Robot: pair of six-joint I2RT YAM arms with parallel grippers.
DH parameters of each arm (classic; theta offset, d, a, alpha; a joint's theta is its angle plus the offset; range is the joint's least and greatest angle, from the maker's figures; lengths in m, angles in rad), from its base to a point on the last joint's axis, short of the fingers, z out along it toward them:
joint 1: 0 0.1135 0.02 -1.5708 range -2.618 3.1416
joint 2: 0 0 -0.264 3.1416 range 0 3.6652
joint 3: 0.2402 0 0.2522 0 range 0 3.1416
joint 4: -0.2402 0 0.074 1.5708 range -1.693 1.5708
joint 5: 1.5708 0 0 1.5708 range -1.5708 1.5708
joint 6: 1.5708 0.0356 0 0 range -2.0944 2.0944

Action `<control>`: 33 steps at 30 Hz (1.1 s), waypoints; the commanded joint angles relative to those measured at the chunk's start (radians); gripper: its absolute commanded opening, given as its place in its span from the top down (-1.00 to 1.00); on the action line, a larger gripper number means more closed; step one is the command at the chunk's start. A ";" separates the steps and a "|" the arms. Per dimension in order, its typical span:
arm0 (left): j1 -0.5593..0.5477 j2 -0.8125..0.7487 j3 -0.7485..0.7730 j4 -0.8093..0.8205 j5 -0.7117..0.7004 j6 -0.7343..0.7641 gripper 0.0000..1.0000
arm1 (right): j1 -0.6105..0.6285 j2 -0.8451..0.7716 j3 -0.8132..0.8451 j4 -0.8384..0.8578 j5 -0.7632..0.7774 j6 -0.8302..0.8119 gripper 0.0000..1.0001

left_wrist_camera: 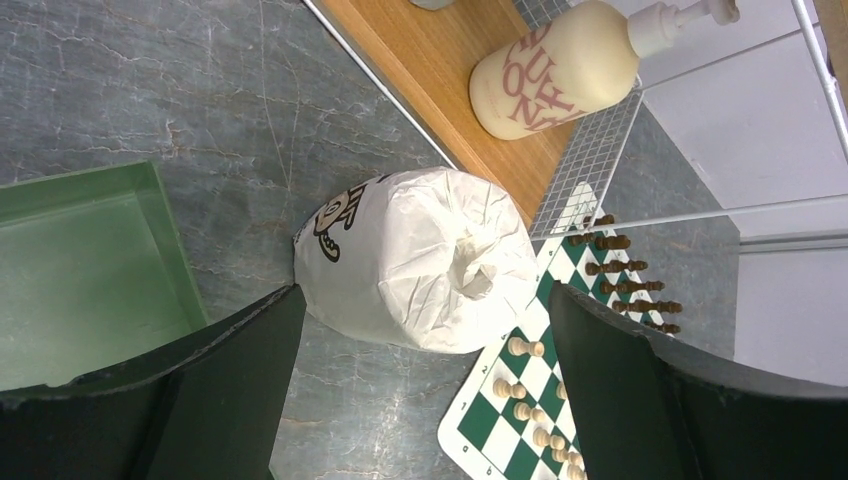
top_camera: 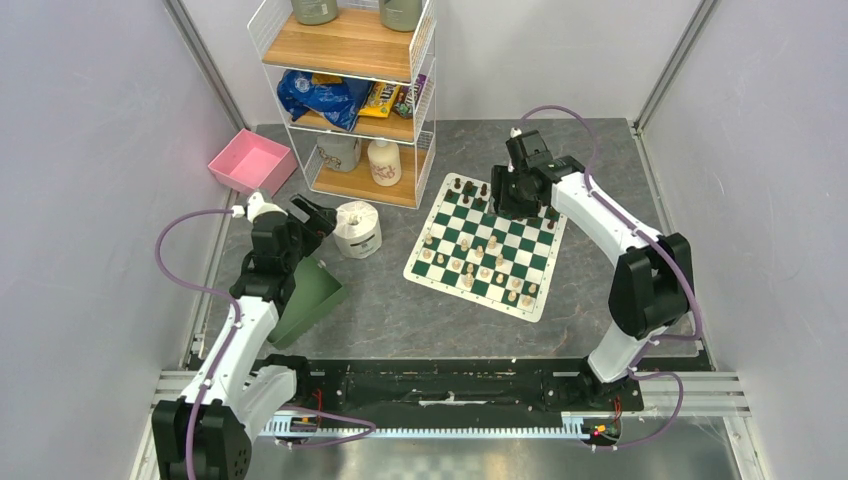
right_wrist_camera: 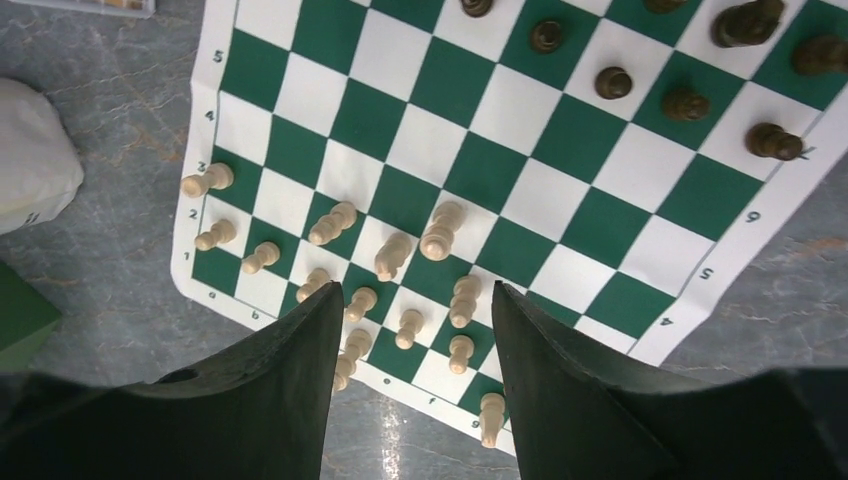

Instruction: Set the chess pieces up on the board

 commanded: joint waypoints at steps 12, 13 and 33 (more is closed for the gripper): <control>0.005 -0.061 -0.020 0.010 -0.068 0.047 -0.97 | 0.011 0.045 0.054 0.040 -0.217 -0.038 -0.10; 0.006 -0.065 -0.024 0.008 -0.074 0.047 -0.97 | 0.016 0.039 0.048 0.036 -0.211 -0.043 -0.10; 0.005 -0.101 -0.028 -0.033 -0.169 0.079 -0.99 | 0.158 -0.017 -0.057 0.054 -0.029 -0.016 -0.01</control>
